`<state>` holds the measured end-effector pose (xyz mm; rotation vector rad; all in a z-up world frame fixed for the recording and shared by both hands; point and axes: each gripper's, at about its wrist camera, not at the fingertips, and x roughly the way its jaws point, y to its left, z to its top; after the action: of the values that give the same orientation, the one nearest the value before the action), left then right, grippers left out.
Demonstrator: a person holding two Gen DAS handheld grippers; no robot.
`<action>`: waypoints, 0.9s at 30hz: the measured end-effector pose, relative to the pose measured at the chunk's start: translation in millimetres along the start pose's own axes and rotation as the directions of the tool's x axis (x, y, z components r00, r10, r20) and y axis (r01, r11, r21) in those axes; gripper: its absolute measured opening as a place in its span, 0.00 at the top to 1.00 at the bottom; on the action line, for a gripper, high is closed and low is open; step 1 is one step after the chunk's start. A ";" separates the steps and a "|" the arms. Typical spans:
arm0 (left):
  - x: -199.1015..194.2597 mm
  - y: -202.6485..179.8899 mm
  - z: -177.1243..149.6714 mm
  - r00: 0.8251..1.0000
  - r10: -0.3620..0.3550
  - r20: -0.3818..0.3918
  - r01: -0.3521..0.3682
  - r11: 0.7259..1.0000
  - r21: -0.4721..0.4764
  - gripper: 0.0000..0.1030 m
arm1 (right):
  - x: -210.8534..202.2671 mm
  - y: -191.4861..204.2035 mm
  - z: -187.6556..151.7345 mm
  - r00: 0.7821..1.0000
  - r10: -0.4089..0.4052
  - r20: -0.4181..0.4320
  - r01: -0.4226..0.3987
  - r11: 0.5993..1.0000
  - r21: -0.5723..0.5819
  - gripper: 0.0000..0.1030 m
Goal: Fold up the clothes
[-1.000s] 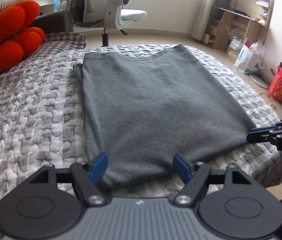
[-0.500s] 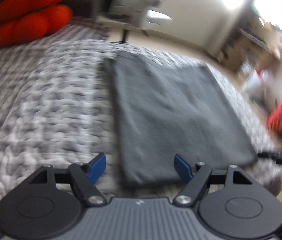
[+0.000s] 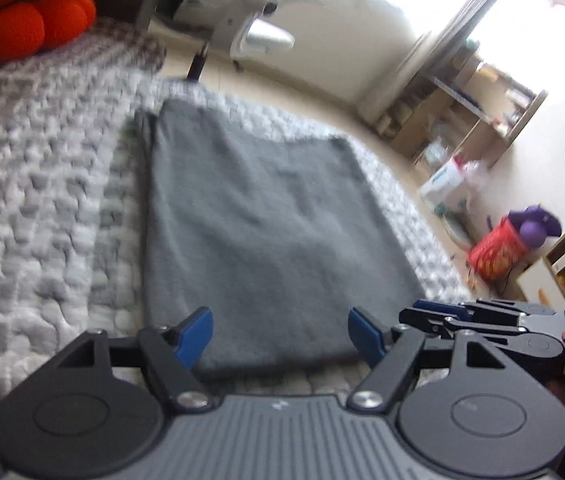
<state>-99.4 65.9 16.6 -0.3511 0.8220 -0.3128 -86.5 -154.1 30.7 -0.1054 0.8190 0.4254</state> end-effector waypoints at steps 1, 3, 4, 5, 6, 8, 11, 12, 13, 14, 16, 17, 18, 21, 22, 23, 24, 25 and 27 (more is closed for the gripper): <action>5.6 -0.1 -0.8 1.000 0.019 -0.015 -0.019 1.000 0.015 0.27 | 2.5 -1.1 -1.1 1.000 -0.006 -0.015 0.006 1.000 0.004 0.75; 9.3 -4.5 -4.7 0.999 0.051 -0.013 -0.050 0.997 0.064 0.27 | 1.5 -6.9 -0.9 1.000 -0.013 -0.021 0.014 1.000 0.022 0.78; 10.4 -7.6 -5.7 0.998 0.064 -0.015 -0.062 0.995 0.083 0.27 | 1.3 -9.1 -1.2 0.999 -0.024 -0.025 0.024 0.999 0.026 0.79; 11.5 -10.7 -6.6 0.997 0.076 -0.016 -0.074 0.992 0.102 0.27 | 1.1 -10.8 -1.5 0.999 -0.033 -0.029 0.034 0.999 0.030 0.79; 12.3 -13.3 -7.3 0.996 0.088 -0.016 -0.085 0.989 0.118 0.27 | 0.4 -11.2 -2.0 0.999 -0.039 -0.031 0.040 0.999 0.029 0.80; 12.6 -15.6 -7.7 0.995 0.101 -0.014 -0.098 0.986 0.131 0.27 | -1.1 -10.5 -3.0 0.998 -0.052 -0.036 0.052 0.998 0.024 0.81; 12.6 -11.0 -5.3 0.995 0.104 -0.015 -0.101 0.987 0.127 0.27 | -2.2 -9.6 -3.8 0.997 -0.064 -0.039 0.064 0.998 0.007 0.81; 11.4 -9.5 -5.2 0.994 0.104 -0.015 -0.101 0.987 0.121 0.29 | -1.8 -8.9 -3.7 0.997 -0.067 -0.040 0.067 0.998 -0.002 0.81; 9.7 -8.2 -4.8 0.994 0.106 -0.012 -0.104 0.988 0.113 0.30 | -1.3 -8.2 -3.6 0.997 -0.071 -0.040 0.071 0.997 -0.011 0.81; 8.0 -6.8 -4.4 0.994 0.109 -0.009 -0.108 0.989 0.104 0.32 | -0.8 -7.6 -3.4 0.996 -0.075 -0.041 0.074 0.997 -0.020 0.81; 5.0 -3.4 -3.5 0.993 0.119 0.000 -0.118 0.990 0.083 0.32 | -1.0 -8.6 -2.4 0.996 -0.083 -0.040 0.082 0.996 -0.023 0.81; 4.3 -1.6 -2.8 0.993 0.121 0.002 -0.120 0.990 0.071 0.32 | -1.6 -9.9 -1.6 0.995 -0.089 -0.038 0.089 0.996 -0.018 0.81; 3.7 0.2 -2.1 0.992 0.123 0.003 -0.123 0.991 0.059 0.34 | -2.2 -11.1 -0.7 0.994 -0.105 -0.031 0.105 0.994 -0.012 0.78; 1.0 -0.9 0.6 0.989 0.149 0.022 -0.150 0.987 0.054 0.35 | -7.1 -15.0 2.4 0.991 -0.130 0.014 0.130 0.991 0.005 0.73; -0.4 -4.6 2.3 0.986 0.161 0.035 -0.164 0.984 0.067 0.36 | -9.0 -16.6 4.7 0.993 -0.111 0.029 0.110 0.994 0.021 0.73; -2.4 -8.8 4.6 0.985 0.162 0.051 -0.166 0.983 0.080 0.36 | -10.8 -17.7 7.1 0.995 -0.093 0.043 0.091 0.995 0.035 0.73; -3.8 -12.8 7.6 0.985 0.158 0.062 -0.164 0.982 0.092 0.35 | -11.6 -17.5 9.5 0.995 -0.082 0.054 0.080 0.996 0.042 0.74; -3.7 -16.5 12.0 0.988 0.144 0.062 -0.150 0.984 0.098 0.35 | -10.9 -17.2 12.3 0.995 -0.072 0.062 0.070 0.997 0.046 0.74; -2.8 -23.2 21.3 0.991 0.122 0.060 -0.128 0.986 0.110 0.35 | -6.7 -17.5 19.0 0.996 -0.053 0.065 0.049 0.997 0.058 0.74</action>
<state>-88.2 50.0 41.6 -0.1999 0.7672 -0.2310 -70.4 -167.5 47.2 -0.0595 0.7606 0.3559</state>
